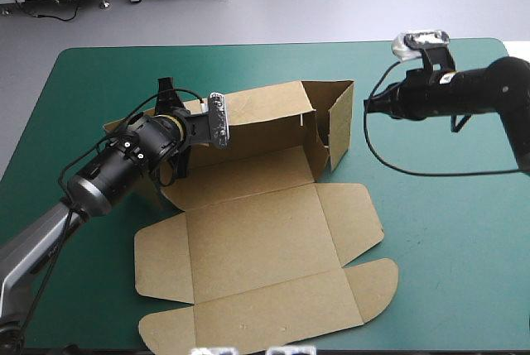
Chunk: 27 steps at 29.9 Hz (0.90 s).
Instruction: Fold the box
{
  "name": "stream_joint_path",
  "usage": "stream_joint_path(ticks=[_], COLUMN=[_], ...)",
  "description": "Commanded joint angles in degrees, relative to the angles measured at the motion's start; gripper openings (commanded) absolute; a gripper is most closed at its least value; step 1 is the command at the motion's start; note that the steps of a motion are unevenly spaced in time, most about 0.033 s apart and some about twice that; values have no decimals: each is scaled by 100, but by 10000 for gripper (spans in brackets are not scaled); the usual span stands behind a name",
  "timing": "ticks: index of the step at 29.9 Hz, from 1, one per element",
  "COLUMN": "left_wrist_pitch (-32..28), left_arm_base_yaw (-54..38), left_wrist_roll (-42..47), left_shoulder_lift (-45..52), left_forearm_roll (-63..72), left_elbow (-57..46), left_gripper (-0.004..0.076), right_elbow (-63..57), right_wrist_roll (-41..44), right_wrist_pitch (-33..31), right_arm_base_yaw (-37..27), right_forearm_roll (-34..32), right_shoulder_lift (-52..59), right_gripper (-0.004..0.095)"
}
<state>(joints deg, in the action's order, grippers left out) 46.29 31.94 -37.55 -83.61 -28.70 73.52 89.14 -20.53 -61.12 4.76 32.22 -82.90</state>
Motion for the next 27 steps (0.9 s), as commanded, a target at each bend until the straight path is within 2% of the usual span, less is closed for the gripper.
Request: stream_joint_path(ticks=[1,17,27], left_wrist_pitch=[301,196,128], left_arm_base_yaw=[31,31,31], left_wrist_roll=[102,167,179], left_shoulder_lift=[105,105,95], left_forearm_roll=[258,388,444], left_elbow=[19,15,-41], left_gripper=[-6,-6,-6], right_elbow=[981,4212,4358], right_wrist_roll=[-23,600,957], right_wrist_pitch=[58,-597,-671], right_arm_base_yaw=[37,344,797], right_forearm_roll=[235,154,-1186], right_shoulder_lift=[-340,-3085,-3285], right_gripper=[-4,-4,-4])
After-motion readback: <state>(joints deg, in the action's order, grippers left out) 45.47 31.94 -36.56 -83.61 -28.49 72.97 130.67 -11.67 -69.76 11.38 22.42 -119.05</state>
